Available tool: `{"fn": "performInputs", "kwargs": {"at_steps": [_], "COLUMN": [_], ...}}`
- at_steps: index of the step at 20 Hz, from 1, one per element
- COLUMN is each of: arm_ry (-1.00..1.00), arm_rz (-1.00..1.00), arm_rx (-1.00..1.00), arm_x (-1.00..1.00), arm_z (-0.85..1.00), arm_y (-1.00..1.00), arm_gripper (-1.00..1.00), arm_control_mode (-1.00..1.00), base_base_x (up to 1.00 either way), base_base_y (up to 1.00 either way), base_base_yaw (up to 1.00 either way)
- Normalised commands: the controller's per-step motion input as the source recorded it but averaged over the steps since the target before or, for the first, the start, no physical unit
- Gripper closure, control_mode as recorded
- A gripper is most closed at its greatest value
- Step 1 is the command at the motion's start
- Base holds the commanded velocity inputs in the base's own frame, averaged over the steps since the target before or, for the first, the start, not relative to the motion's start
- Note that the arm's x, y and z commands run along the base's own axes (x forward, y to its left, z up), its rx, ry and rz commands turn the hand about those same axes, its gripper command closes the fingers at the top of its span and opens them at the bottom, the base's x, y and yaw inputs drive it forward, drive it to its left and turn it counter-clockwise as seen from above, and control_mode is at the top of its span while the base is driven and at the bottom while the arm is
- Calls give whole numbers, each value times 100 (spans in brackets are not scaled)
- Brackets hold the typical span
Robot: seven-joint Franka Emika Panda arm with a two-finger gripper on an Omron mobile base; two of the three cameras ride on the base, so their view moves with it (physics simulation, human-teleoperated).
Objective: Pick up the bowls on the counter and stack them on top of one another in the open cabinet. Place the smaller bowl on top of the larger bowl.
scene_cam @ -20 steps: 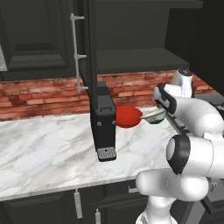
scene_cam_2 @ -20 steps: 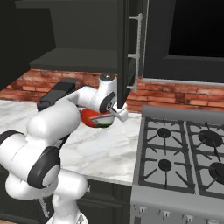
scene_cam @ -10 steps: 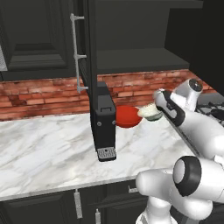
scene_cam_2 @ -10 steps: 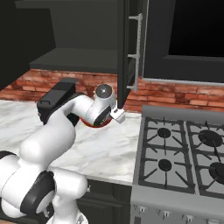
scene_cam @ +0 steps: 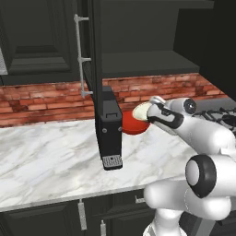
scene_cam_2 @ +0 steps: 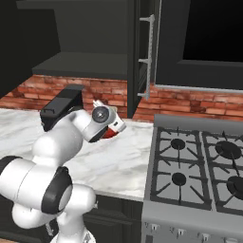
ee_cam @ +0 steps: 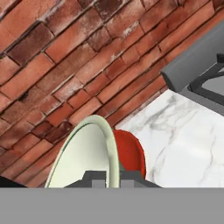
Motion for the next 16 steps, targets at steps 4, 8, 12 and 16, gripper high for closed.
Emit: {"fn": "performInputs", "kwargs": {"at_steps": [4,8,12,16], "arm_ry": [0,0,0,3], "arm_rz": [0,0,0,0], "arm_rx": [4,5,13,16], "arm_x": [9,0,0,2], "arm_z": [0,-1,0,0], "arm_y": [2,0,0,0], "arm_gripper": [100,100,100,100], "arm_control_mode": [-100,-100,-100,-100], "base_base_x": [0,0,0,0], "base_base_y": [0,0,0,0], "base_base_yaw": [0,0,0,0]}}
